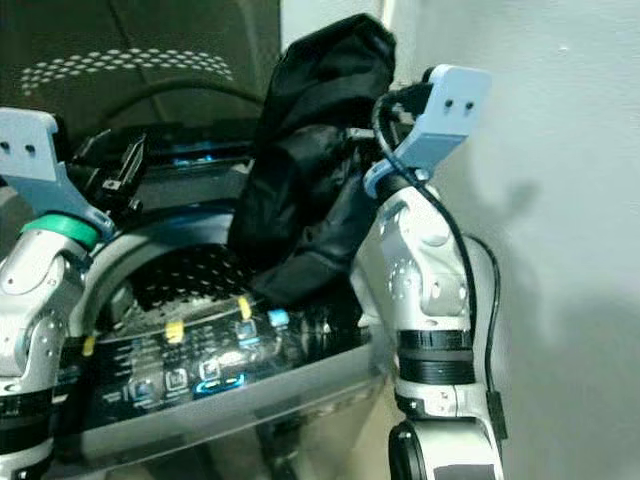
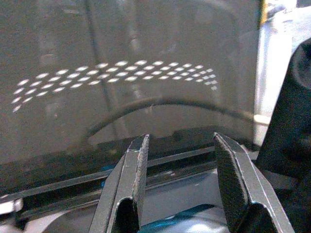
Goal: Clothes washing
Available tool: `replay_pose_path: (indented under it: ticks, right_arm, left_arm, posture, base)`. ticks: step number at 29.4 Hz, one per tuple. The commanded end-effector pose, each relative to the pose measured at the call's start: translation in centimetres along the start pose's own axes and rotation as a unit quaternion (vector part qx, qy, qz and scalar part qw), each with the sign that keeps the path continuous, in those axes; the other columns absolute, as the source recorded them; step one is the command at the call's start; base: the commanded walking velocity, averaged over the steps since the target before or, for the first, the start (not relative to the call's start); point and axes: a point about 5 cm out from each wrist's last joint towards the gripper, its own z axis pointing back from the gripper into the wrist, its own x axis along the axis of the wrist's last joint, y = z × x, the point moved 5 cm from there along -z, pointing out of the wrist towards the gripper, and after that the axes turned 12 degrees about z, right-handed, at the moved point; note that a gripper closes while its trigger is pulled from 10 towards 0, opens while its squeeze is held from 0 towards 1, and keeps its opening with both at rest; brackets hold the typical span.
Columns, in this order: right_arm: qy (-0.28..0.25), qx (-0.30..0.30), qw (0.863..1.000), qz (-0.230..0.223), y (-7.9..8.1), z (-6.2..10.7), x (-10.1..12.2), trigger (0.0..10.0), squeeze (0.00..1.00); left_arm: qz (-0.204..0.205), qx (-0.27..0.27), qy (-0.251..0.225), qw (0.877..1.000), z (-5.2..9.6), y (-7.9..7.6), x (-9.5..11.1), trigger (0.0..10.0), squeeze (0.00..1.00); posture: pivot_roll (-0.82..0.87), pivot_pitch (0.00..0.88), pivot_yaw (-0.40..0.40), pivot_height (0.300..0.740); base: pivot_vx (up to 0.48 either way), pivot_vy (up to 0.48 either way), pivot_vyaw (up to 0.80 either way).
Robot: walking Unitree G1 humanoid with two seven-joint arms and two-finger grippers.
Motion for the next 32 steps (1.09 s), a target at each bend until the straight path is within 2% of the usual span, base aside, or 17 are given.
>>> replay_pose_path:
  ticks: [1, 5, 6, 8, 11, 12, 14, 16, 17, 18, 20, 22, 24, 27, 30, 31, 32]
  right_arm:
    - [0.001, 0.001, 1.0, -0.002, 0.0, 0.0, -0.2, 10.0, 0.0]
    - [0.001, 0.01, 1.0, -0.009, 0.5, -0.8, -0.2, 10.0, 0.0]
    - [-0.018, 0.001, 1.0, 0.009, 0.3, -2.4, 1.0, 10.0, 0.0]
    - [-0.028, -0.004, 0.999, 0.017, 0.2, -2.9, 1.6, 10.0, 0.0]
    - [-0.08, 0.008, 0.997, -0.008, 0.5, -5.0, 5.3, 10.0, 0.0]
    - [-0.08, 0.008, 0.997, -0.008, 0.5, -5.0, 5.3, 10.0, 0.0]
    - [-0.079, 0.047, 0.996, -0.008, 1.6, -5.5, 5.8, 10.0, 0.0]
    - [-0.039, 0.188, 0.981, 0.031, 6.1, -5.2, 4.6, 10.0, 0.0]
    - [-0.032, 0.224, 0.974, 0.008, 7.3, -4.7, 4.4, 10.0, 0.0]
    - [-0.032, 0.224, 0.974, 0.008, 7.3, -4.7, 4.4, 10.0, 0.0]
    - [-0.055, 0.248, 0.964, -0.082, 8.2, -4.3, 6.0, 10.0, 0.0]
    - [-0.068, 0.254, 0.959, -0.108, 8.3, -4.2, 6.7, 10.0, 0.0]
    - [-0.066, 0.26, 0.957, -0.11, 8.5, -4.0, 6.4, 10.0, 0.0]
    - [-0.029, 0.266, 0.958, -0.1, 9.0, -3.7, 3.9, 10.0, 0.0]
    - [0.038, 0.29, 0.953, -0.073, 9.9, -2.6, -0.2, 10.0, 0.0]
    - [0.099, 0.314, 0.943, -0.039, 10.7, -1.4, -3.3, 10.0, 0.0]
    - [0.099, 0.314, 0.943, -0.039, 10.7, -1.4, -3.3, 10.0, 0.0]
  left_arm:
    - [-0.004, -0.003, 0.006, 1.0, 0.2, -0.1, -0.2, 10.0, 0.0]
    - [-0.007, -0.005, 0.01, 1.0, 0.2, -0.1, -0.4, 10.0, 0.0]
    - [-0.009, -0.006, 0.012, 1.0, 0.1, -0.2, -0.6, 10.0, 0.0]
    - [-0.01, -0.006, 0.012, 1.0, 0.1, -0.3, -0.6, 10.0, 0.0]
    - [-0.021, -0.013, 0.017, 1.0, 0.2, -0.5, -0.8, 10.0, 0.0]
    - [-0.021, -0.013, 0.017, 1.0, 0.2, -0.5, -0.8, 10.0, 0.0]
    - [-0.027, -0.015, 0.019, 0.999, 0.3, -0.6, -0.9, 10.0, 0.0]
    - [-0.04, -0.026, 0.021, 0.999, 0.7, -0.9, -1.0, 10.0, 0.0]
    - [-0.043, -0.033, 0.019, 0.998, 0.9, -1.1, -0.9, 10.0, 0.0]
    - [-0.043, -0.033, 0.019, 0.998, 0.9, -1.1, -0.9, 10.0, 0.0]
    - [-0.045, -0.038, 0.017, 0.998, 1.1, -1.2, -0.8, 10.0, 0.0]
    - [-0.044, -0.037, 0.017, 0.998, 1.2, -1.1, -0.7, 10.0, 0.0]
    - [-0.043, -0.037, 0.017, 0.998, 1.2, -1.0, -0.7, 10.0, 0.0]
    - [-0.045, -0.041, 0.017, 0.998, 1.2, -1.1, -0.7, 10.0, 0.0]
    - [-0.049, -0.056, 0.017, 0.997, 1.1, -1.5, -0.7, 10.0, 0.0]
    - [-0.056, -0.074, 0.023, 0.995, 1.1, -1.9, -0.7, 10.0, 0.0]
    - [-0.056, -0.074, 0.023, 0.995, 1.1, -1.9, -0.7, 10.0, 0.0]
  posture:
    - [0.15, 0.03, 0.055, 0.74]
    - [0.15, 0.03, 0.055, 0.74]
    - [0.14, 0.029, 0.057, 0.74]
    - [0.14, 0.029, 0.057, 0.74]
    - [0.15, 0.03, 0.047, 0.74]
    - [0.15, 0.03, 0.047, 0.74]
    - [0.15, 0.03, 0.042, 0.74]
    - [0.16, 0.031, 0.03, 0.74]
    - [0.16, 0.032, 0.024, 0.74]
    - [0.16, 0.032, 0.024, 0.74]
    - [0.17, 0.034, 0.018, 0.74]
    - [0.17, 0.034, 0.018, 0.74]
    - [0.17, 0.034, 0.018, 0.74]
    - [0.17, 0.034, 0.018, 0.74]
    - [0.17, 0.034, 0.018, 0.74]
    - [0.17, 0.034, 0.018, 0.74]
    - [0.17, 0.034, 0.018, 0.74]
  base:
    - [0.0, 0.0, 0.0]
    - [0.0, 0.0, 0.0]
    - [0.0, 0.0, 0.0]
    - [0.0, 0.0, 0.0]
    - [0.0, 0.0, 0.0]
    - [0.0, 0.0, 0.0]
    - [0.0, 0.0, 0.0]
    - [0.0, 0.0, 0.0]
    - [0.0, 0.0, 0.0]
    - [0.0, 0.0, 0.0]
    - [0.0, 0.0, 0.0]
    - [0.0, 0.0, 0.0]
    - [0.0, 0.0, 0.0]
    - [0.0, 0.0, 0.0]
    - [0.0, 0.0, 0.0]
    - [0.0, 0.0, 0.0]
    - [0.0, 0.0, 0.0]
